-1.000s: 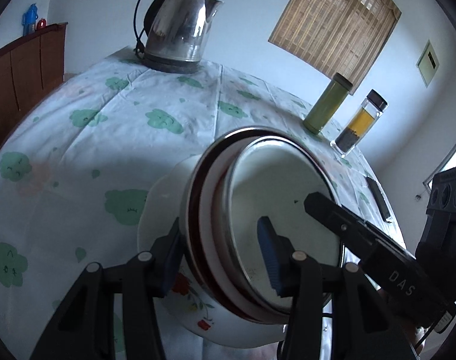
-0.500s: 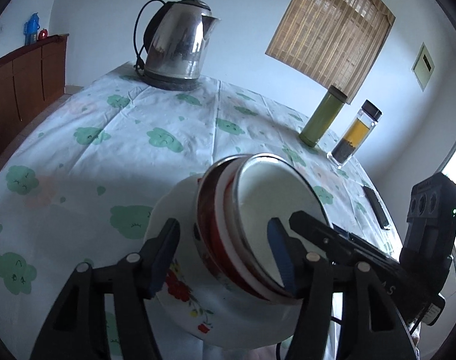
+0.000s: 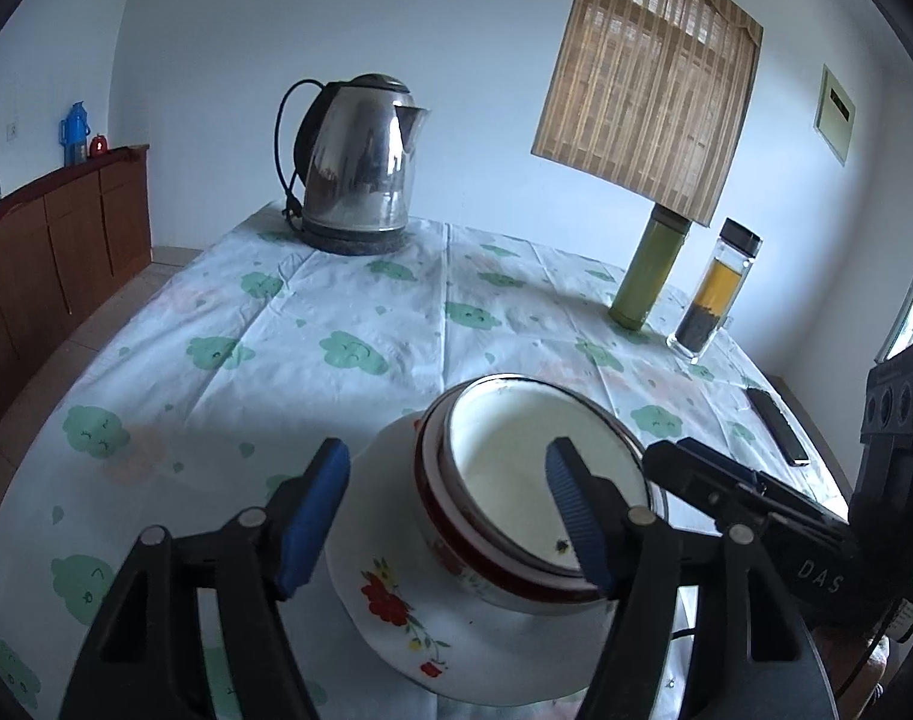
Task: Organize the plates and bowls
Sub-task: 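Open the right gripper and release the bowl stack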
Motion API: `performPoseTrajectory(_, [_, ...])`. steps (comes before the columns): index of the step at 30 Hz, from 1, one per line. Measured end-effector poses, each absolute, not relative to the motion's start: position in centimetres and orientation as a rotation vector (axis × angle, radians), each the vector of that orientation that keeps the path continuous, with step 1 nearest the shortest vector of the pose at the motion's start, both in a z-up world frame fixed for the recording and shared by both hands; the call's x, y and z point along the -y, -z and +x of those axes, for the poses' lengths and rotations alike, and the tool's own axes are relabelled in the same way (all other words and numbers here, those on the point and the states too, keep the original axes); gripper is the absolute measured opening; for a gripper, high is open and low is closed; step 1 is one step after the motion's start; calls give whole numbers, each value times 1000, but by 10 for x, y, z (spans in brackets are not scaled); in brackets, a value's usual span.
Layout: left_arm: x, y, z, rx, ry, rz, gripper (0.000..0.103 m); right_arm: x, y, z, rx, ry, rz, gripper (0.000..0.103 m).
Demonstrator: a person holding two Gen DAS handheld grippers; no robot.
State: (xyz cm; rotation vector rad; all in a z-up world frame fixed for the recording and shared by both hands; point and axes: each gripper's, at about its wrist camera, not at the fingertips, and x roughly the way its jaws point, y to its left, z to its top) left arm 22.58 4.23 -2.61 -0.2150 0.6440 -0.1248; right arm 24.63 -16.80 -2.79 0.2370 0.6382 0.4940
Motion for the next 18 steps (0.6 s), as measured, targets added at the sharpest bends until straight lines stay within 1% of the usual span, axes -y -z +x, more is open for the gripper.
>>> performPoseTrajectory(5, [-39,24,224,-626,95,-174,70,169,12,233,-538,-463,184,59])
performPoseTrajectory(8, [-38,22,222,-611,92,-163,71,164,4,224,-479,-444,132,64])
performPoseTrajectory(13, [-35,17,217,-574,64,-126,75,158,-6,209,-388,-421,55,65])
performPoseTrajectory(14, [-34,16,217,-570,55,-119,77,158,-8,207,-375,-421,47,66])
performPoseTrajectory(18, [-34,13,214,-548,62,-114,92,159,-12,203,-342,-411,39,68])
